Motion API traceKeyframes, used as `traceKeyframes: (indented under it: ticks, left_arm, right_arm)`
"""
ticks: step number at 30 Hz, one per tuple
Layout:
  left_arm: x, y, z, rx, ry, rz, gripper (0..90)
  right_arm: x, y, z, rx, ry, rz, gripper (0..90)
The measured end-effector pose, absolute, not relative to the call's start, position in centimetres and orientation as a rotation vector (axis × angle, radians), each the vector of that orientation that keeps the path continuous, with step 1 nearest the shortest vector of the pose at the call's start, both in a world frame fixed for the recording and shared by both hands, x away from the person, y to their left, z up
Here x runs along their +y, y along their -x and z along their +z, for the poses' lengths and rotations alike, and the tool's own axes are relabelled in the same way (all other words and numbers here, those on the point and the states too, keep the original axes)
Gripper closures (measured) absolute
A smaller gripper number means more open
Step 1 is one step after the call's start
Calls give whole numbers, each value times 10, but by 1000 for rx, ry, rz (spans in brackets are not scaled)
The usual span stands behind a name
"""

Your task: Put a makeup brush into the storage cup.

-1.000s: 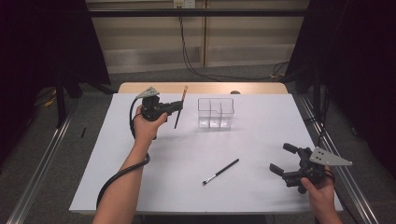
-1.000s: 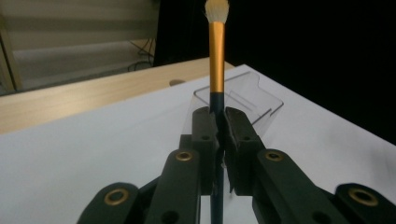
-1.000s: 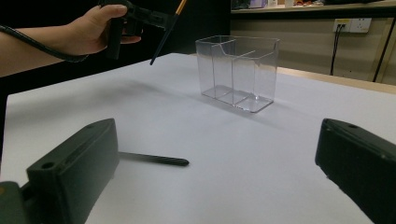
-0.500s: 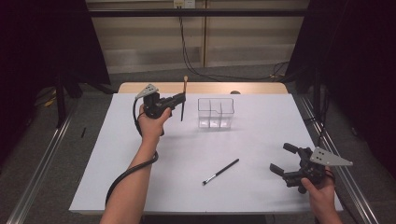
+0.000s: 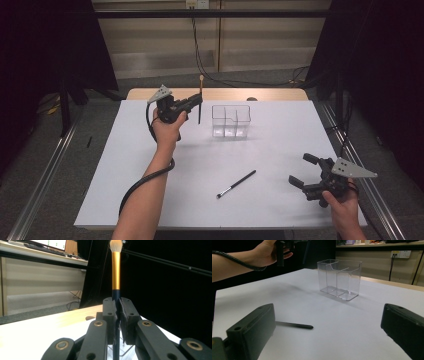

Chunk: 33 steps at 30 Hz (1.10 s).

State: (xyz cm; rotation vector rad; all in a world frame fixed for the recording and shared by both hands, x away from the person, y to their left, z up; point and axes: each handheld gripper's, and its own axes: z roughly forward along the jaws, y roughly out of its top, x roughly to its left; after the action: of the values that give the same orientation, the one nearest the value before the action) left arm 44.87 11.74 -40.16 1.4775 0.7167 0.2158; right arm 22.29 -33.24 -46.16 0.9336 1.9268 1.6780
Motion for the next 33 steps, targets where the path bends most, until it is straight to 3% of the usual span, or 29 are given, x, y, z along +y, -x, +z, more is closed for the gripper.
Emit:
traceKeyframes:
  ticks: [33]
  left_arm:
    - [85, -466, -387, 693, -1486, 248, 833]
  right_arm:
    - [-333, -223, -462, 1927, -935, 1684, 0]
